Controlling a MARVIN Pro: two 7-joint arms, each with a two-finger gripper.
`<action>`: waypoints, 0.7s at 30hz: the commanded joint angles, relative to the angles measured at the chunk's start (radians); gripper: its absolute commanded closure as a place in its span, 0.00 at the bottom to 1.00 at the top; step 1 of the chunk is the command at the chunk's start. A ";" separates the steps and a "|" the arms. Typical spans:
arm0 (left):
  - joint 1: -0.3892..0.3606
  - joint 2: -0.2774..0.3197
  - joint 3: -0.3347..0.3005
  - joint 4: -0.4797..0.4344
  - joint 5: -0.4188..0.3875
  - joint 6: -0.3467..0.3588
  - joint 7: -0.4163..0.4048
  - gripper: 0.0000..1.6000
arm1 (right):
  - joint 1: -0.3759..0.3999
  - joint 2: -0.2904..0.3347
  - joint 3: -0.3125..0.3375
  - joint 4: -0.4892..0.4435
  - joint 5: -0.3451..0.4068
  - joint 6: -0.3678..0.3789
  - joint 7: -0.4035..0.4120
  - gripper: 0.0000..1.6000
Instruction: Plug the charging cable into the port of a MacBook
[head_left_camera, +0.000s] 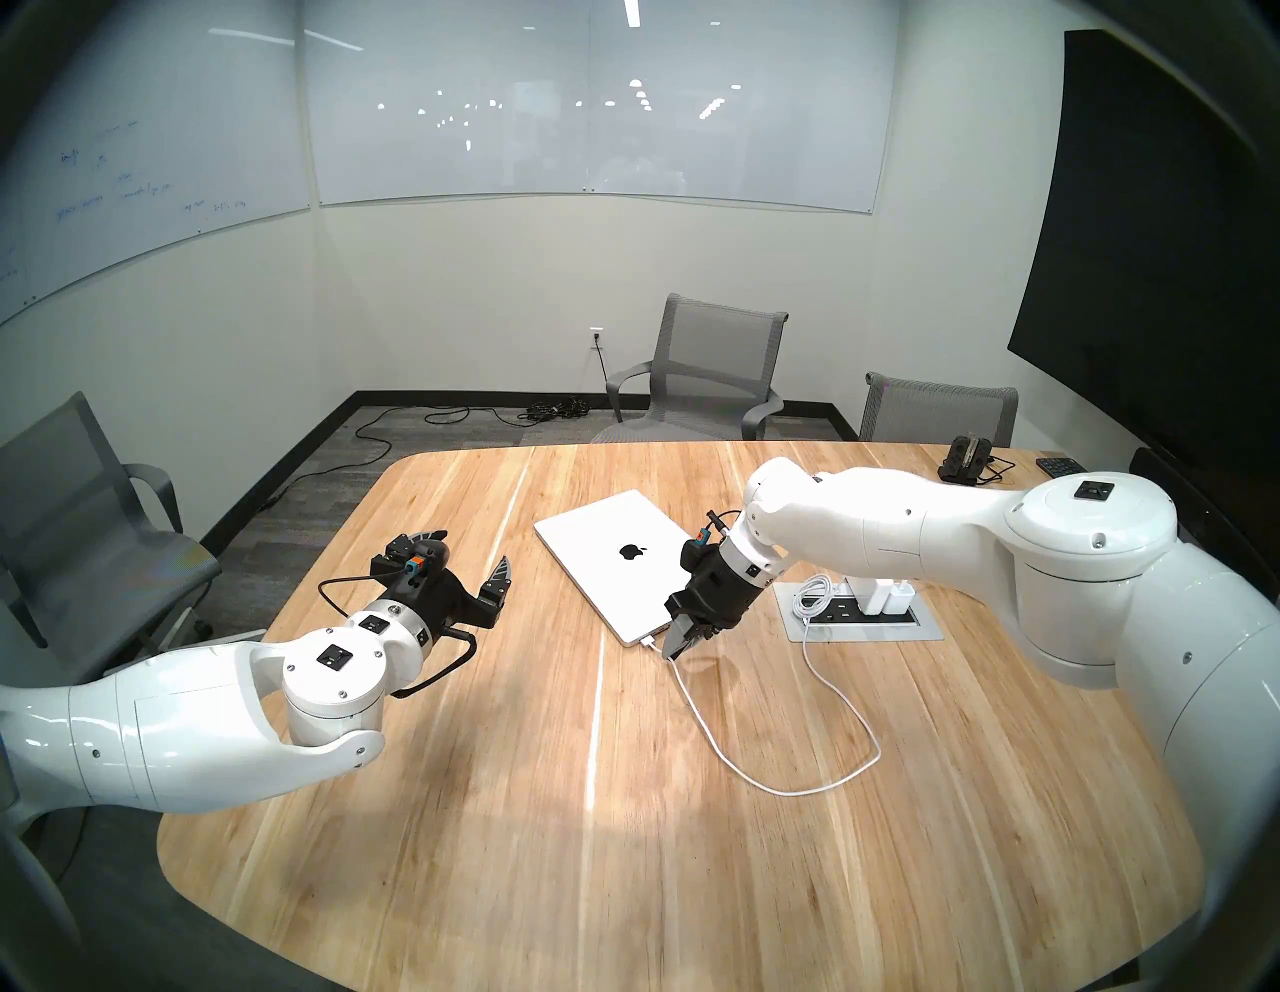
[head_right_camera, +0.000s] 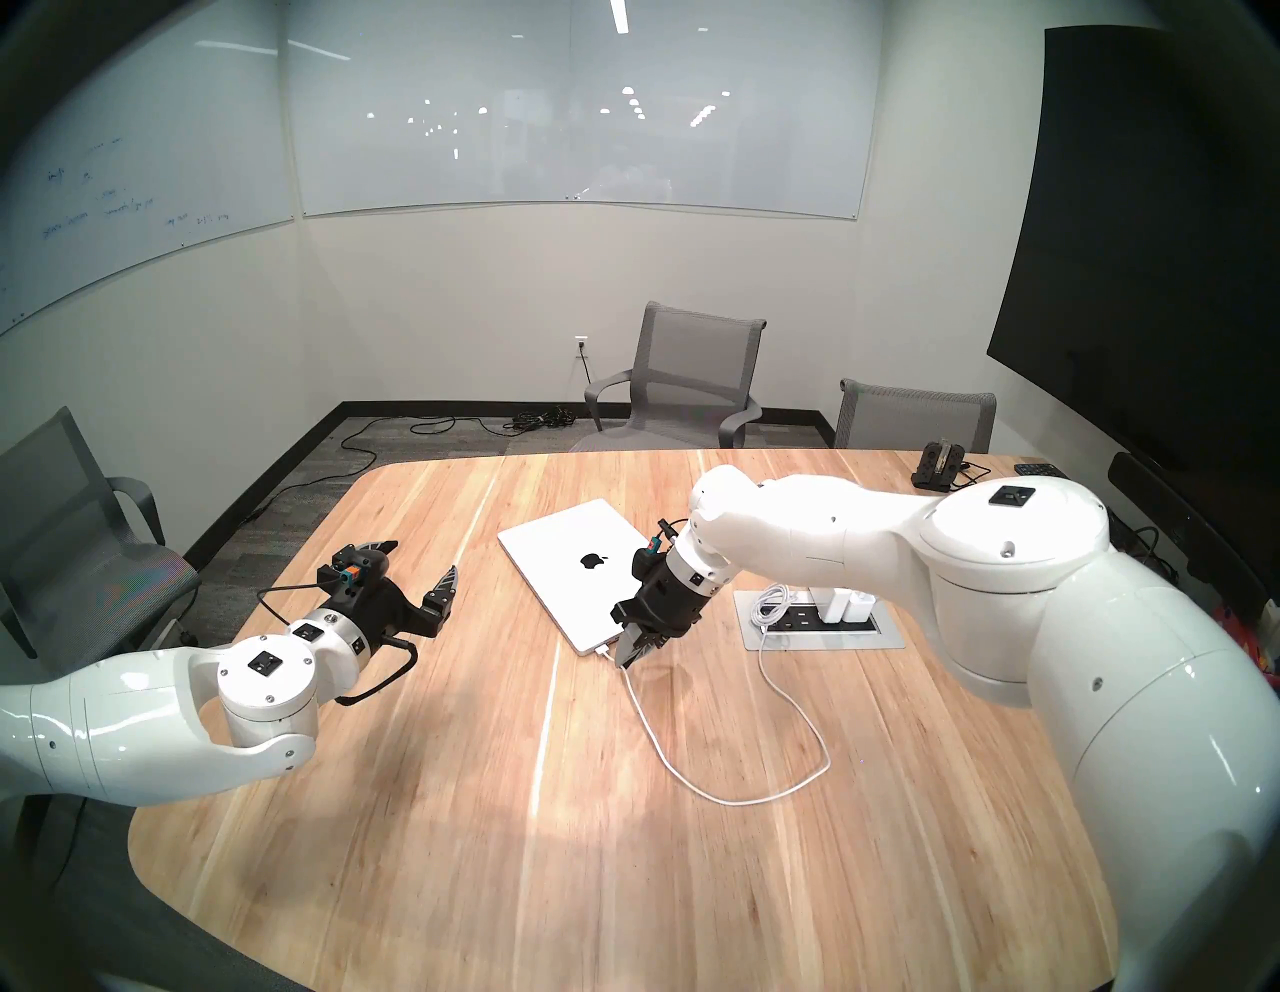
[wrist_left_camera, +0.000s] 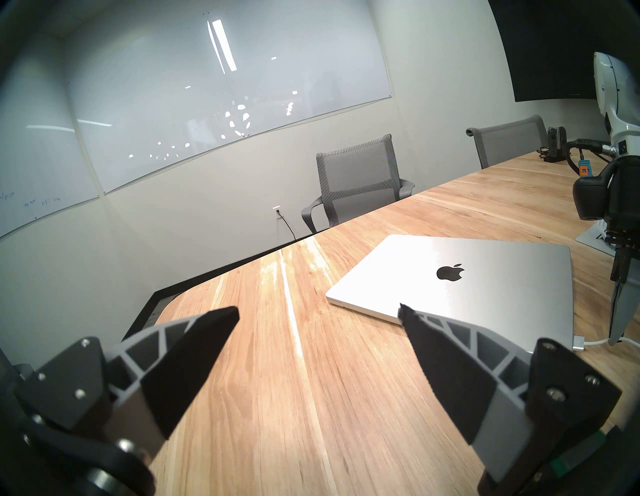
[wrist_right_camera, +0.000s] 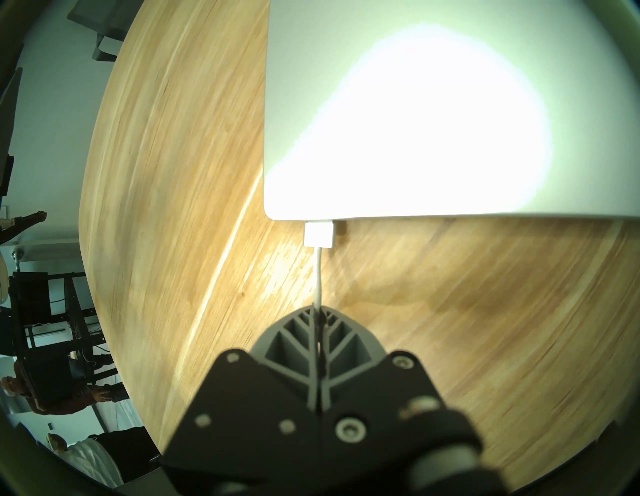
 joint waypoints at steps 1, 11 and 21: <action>-0.014 -0.002 -0.013 -0.002 -0.002 -0.004 -0.001 0.00 | 0.032 -0.001 0.006 -0.004 0.003 0.001 0.011 1.00; -0.014 -0.002 -0.013 -0.002 -0.002 -0.004 -0.001 0.00 | 0.046 0.021 0.009 -0.035 0.007 0.001 0.004 1.00; -0.014 -0.002 -0.013 -0.002 -0.002 -0.004 -0.001 0.00 | 0.050 0.029 0.009 -0.049 0.015 0.001 -0.007 1.00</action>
